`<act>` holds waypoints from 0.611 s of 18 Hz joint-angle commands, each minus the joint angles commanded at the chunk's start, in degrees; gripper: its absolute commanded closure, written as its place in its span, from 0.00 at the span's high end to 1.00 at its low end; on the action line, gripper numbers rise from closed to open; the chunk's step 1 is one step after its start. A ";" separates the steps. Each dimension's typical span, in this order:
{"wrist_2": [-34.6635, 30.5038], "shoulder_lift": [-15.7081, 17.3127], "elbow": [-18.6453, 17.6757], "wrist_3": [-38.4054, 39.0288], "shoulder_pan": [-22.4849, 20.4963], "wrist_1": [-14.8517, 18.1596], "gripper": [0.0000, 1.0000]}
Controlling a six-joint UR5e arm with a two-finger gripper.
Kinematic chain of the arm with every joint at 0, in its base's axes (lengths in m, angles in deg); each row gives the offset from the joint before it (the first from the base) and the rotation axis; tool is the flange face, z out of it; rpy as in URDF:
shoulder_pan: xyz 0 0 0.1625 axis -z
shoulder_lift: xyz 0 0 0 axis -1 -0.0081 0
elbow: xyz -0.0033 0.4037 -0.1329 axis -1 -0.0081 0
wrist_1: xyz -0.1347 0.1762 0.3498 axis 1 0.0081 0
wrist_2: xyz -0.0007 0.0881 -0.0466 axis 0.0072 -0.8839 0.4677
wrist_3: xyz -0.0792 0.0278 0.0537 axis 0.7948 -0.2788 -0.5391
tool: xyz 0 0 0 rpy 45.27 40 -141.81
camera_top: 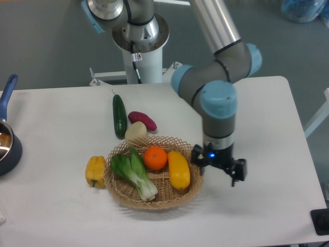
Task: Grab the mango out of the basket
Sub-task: 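Lower the open gripper over the yellow mango in the basket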
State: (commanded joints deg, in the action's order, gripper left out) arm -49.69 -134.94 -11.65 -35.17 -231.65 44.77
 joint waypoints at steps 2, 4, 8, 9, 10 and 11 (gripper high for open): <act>0.09 0.44 -0.26 6.77 0.18 0.00 1.00; -0.09 0.97 -2.27 12.85 0.97 0.00 1.00; -0.61 1.50 -5.89 13.22 1.14 -0.53 1.00; -0.61 1.32 -6.15 13.22 1.14 -0.53 1.00; -0.70 1.32 -6.41 13.31 1.23 -0.44 1.00; -0.70 1.32 -6.68 13.57 1.41 -0.44 1.00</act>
State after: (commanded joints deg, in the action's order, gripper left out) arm -50.40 -133.62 -18.33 -21.60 -230.25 44.33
